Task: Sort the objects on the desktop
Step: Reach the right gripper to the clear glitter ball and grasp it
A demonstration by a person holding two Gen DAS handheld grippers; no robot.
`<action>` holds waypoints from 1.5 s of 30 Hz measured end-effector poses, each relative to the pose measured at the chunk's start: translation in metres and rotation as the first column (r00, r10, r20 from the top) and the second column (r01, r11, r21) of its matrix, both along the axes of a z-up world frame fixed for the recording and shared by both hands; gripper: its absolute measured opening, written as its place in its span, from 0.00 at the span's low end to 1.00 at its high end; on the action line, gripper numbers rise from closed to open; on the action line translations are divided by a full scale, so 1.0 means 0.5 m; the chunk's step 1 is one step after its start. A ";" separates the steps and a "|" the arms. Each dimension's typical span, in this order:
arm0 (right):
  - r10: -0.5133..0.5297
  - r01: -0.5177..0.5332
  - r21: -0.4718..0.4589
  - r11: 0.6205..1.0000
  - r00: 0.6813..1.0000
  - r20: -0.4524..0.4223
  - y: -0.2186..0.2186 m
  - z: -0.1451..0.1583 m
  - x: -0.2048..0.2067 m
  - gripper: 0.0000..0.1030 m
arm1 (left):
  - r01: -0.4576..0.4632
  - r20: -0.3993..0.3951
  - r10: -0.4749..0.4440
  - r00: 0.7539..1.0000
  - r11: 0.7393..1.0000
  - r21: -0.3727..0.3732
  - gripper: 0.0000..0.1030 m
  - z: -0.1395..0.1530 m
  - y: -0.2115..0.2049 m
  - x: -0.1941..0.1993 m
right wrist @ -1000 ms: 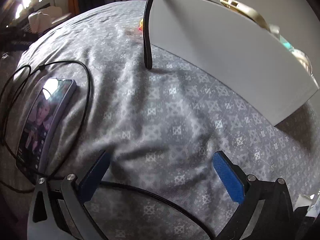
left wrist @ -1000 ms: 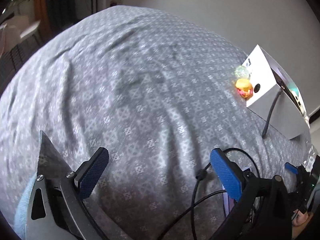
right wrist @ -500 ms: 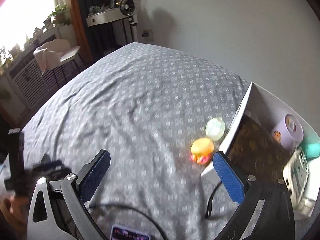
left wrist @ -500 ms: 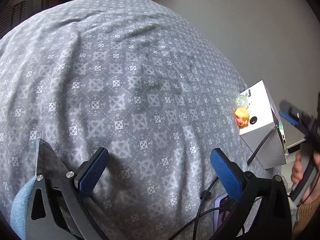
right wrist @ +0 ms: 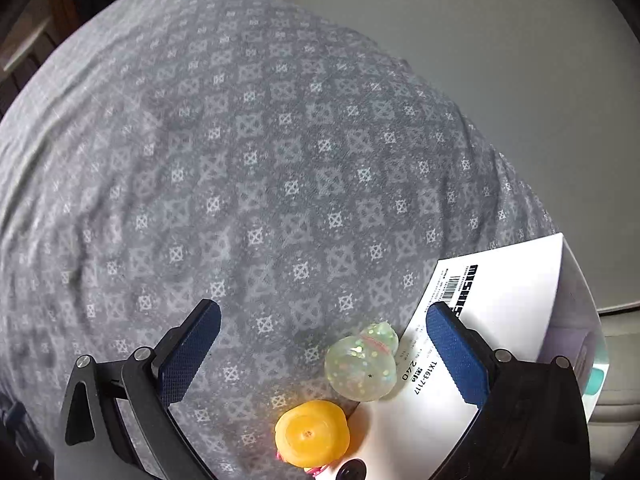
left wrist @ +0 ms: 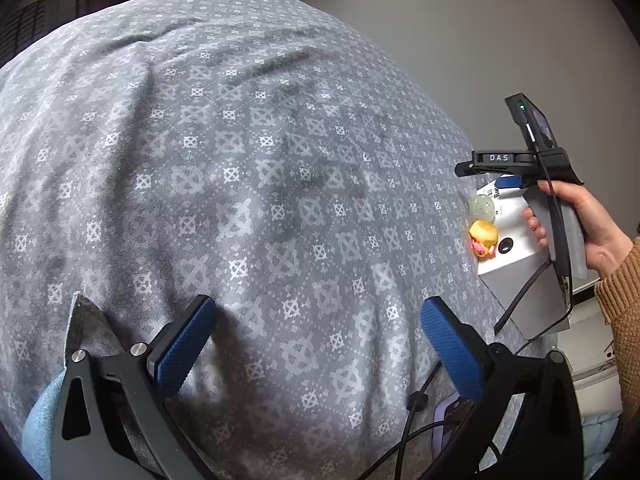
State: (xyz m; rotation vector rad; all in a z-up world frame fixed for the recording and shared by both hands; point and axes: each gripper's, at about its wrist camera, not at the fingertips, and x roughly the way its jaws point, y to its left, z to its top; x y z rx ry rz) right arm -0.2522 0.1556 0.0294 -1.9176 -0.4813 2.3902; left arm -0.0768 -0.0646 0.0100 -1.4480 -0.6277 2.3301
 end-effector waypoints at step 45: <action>0.109 -0.144 0.079 0.986 0.934 0.341 0.109 -0.056 0.066 1.00 | -0.002 0.022 0.001 1.000 1.000 0.009 0.99 -0.004 -0.005 -0.002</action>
